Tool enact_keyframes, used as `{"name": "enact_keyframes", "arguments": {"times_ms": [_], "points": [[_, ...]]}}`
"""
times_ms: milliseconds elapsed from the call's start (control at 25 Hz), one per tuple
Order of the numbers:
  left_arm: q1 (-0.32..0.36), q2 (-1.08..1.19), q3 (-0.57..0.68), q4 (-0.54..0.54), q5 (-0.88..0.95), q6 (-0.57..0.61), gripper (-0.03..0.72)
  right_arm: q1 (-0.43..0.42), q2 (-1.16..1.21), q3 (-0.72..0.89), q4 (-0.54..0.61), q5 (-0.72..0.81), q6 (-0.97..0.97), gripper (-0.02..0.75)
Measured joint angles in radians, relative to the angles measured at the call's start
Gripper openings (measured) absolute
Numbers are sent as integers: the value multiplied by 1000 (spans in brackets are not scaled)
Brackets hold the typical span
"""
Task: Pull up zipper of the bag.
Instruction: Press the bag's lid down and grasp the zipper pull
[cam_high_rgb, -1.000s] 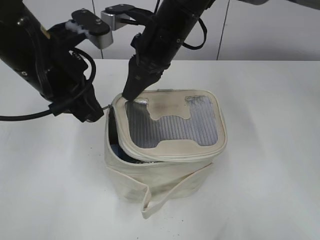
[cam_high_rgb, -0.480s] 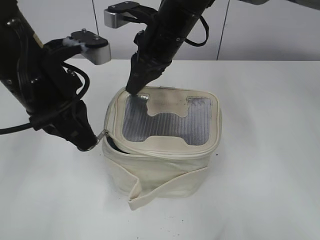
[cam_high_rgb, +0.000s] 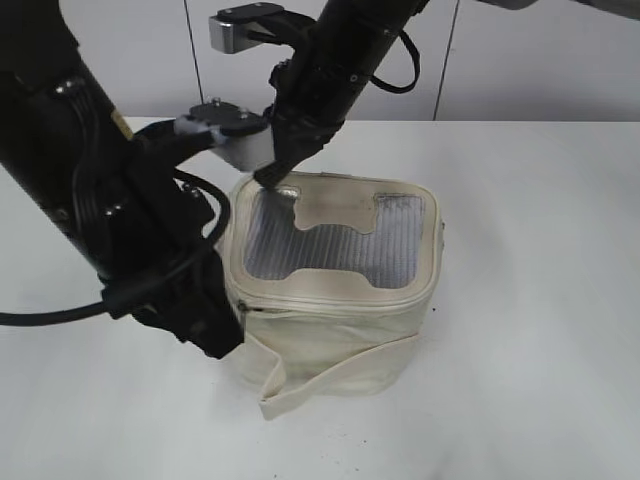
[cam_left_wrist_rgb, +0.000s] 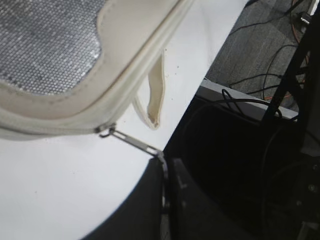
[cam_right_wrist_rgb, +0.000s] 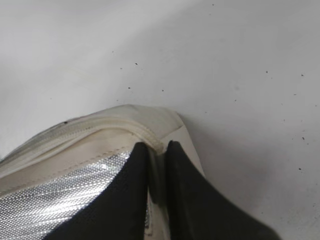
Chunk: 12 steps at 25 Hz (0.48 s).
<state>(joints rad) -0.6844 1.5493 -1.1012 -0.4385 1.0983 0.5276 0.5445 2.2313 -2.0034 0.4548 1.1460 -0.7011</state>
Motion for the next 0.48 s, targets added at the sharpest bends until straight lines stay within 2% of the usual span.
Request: {"name": "enact_keyframes", "arguments": {"times_ms": [200,480], "points": [[-88,0,1,22,-72,-22,-2,1,0,0,5,11,1,79],[-192,1,8,-26,-277,-25,-2,1,0,0,2,13,1,79]]}}
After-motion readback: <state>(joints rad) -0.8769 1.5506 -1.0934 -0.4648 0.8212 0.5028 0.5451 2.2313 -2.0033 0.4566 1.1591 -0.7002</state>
